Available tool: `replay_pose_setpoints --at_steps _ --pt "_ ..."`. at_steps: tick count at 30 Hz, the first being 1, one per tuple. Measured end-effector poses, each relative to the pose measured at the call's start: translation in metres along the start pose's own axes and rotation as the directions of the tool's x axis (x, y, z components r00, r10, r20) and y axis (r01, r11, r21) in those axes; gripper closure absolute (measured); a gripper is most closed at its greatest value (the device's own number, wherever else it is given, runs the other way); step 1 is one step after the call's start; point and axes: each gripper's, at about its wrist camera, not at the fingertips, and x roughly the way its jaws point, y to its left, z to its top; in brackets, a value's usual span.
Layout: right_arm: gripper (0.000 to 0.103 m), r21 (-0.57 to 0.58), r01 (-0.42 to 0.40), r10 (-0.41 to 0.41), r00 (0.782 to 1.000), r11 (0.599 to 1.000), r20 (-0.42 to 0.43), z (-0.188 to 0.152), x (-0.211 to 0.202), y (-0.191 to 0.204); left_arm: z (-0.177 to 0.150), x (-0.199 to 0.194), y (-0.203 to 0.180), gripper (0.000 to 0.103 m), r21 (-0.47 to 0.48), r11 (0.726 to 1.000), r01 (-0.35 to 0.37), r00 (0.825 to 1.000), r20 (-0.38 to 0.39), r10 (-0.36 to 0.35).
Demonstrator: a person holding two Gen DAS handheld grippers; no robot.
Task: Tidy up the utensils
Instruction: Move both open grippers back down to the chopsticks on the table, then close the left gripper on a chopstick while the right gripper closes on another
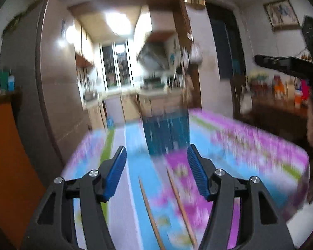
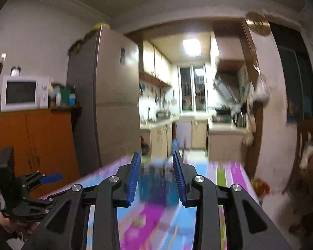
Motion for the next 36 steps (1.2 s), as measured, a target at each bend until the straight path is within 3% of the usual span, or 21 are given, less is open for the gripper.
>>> replay_pose_setpoints --at_steps 5,11,19,24,36 --pt "0.069 0.050 0.031 -0.021 0.983 0.998 -0.185 -0.107 -0.015 0.020 -0.060 0.004 -0.016 0.045 -0.002 1.000 0.030 0.997 -0.072 -0.030" --pt "0.070 0.044 0.078 -0.063 0.963 0.996 -0.262 -0.163 -0.012 0.036 -0.088 0.011 -0.022 0.045 -0.009 1.000 0.030 0.996 -0.088 -0.030" --pt "0.087 0.031 0.125 -0.110 0.947 0.992 -0.303 -0.182 0.006 0.038 -0.101 0.010 -0.029 0.046 -0.019 0.999 0.039 0.994 -0.097 -0.041" --pt "0.088 0.042 0.152 -0.133 0.944 0.987 -0.303 -0.186 0.009 0.037 -0.104 0.014 -0.033 0.048 -0.019 0.999 0.049 0.994 -0.099 -0.051" --pt "0.091 0.062 0.179 -0.154 0.945 0.982 -0.289 -0.188 0.013 0.037 -0.114 0.017 -0.042 0.074 -0.045 0.995 0.086 0.990 -0.106 -0.090"
